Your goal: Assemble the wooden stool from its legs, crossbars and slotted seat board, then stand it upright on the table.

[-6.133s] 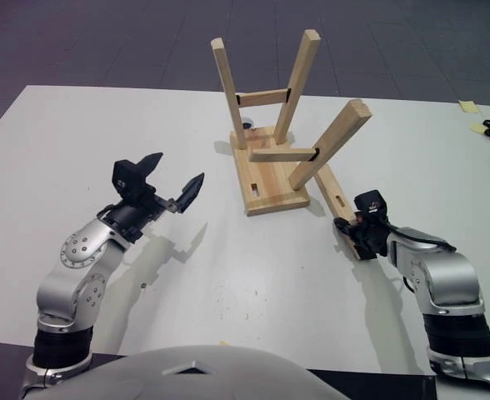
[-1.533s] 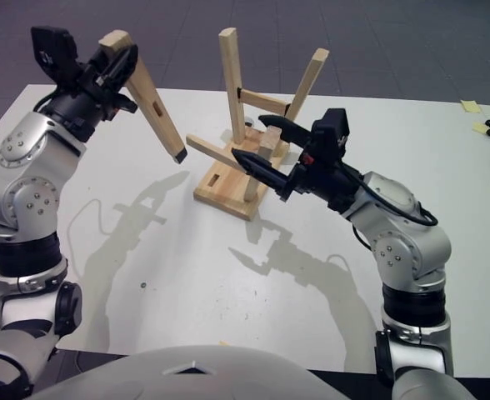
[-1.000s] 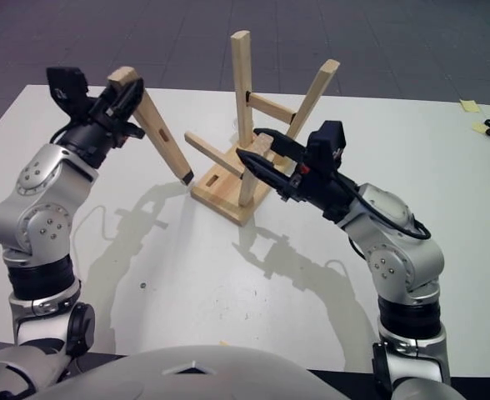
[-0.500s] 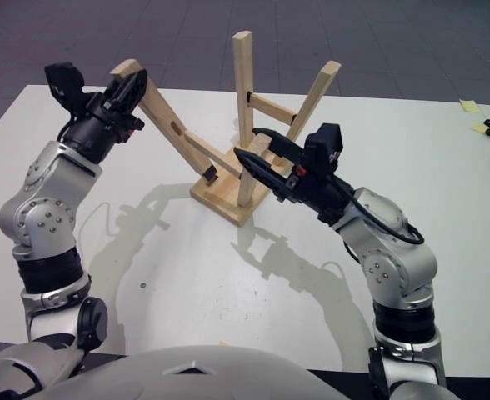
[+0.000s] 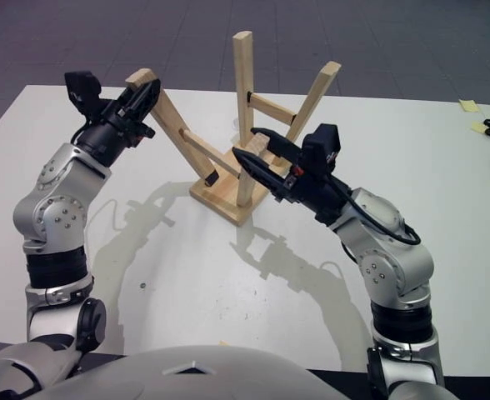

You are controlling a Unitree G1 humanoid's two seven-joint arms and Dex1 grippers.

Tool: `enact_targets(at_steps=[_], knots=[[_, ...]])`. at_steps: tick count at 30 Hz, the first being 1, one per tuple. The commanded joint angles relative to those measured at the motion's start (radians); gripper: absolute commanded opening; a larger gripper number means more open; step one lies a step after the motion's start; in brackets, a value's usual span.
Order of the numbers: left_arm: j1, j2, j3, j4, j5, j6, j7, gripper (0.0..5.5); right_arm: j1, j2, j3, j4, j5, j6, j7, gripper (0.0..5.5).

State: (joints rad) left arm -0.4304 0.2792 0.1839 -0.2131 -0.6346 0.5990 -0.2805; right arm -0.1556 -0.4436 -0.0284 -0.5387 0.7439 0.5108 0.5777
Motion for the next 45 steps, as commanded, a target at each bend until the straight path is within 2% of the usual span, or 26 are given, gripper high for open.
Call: enact_targets(at_steps=[1, 9, 19, 22, 26, 31, 42, 45], knots=[[0.04, 0.067, 0.009, -0.02, 0.016, 0.046, -0.023, 1.02, 0.013, -0.006, 0.011, 0.009, -0.011, 0.019, 0.001, 2.29], [0.041, 0.029, -0.051, -0.023, 0.034, 0.045, -0.011, 1.02, 0.01, 0.005, 0.022, 0.012, -0.026, 0.006, -0.002, 2.28], [0.022, 0.031, -0.062, -0.011, 0.048, 0.036, -0.012, 1.02, 0.005, -0.023, 0.052, 0.01, -0.078, 0.027, -0.024, 2.27], [0.017, 0.032, -0.067, -0.007, 0.052, 0.034, -0.017, 1.02, -0.01, -0.062, 0.099, 0.023, -0.161, 0.071, -0.055, 2.19], [0.018, 0.03, -0.079, -0.011, 0.061, 0.032, -0.021, 1.02, -0.04, -0.083, 0.117, 0.03, -0.158, 0.191, -0.107, 2.11], [0.021, 0.024, -0.088, -0.016, 0.072, 0.029, -0.025, 1.02, -0.084, -0.066, 0.088, 0.035, -0.098, 0.325, -0.177, 2.1], [0.037, 0.028, -0.159, -0.029, 0.119, 0.011, -0.062, 1.02, -0.143, -0.016, 0.059, 0.02, -0.018, 0.46, -0.251, 2.11], [0.028, 0.029, -0.143, -0.013, 0.119, 0.01, -0.062, 1.02, -0.156, -0.019, 0.051, 0.019, -0.009, 0.479, -0.259, 2.11]])
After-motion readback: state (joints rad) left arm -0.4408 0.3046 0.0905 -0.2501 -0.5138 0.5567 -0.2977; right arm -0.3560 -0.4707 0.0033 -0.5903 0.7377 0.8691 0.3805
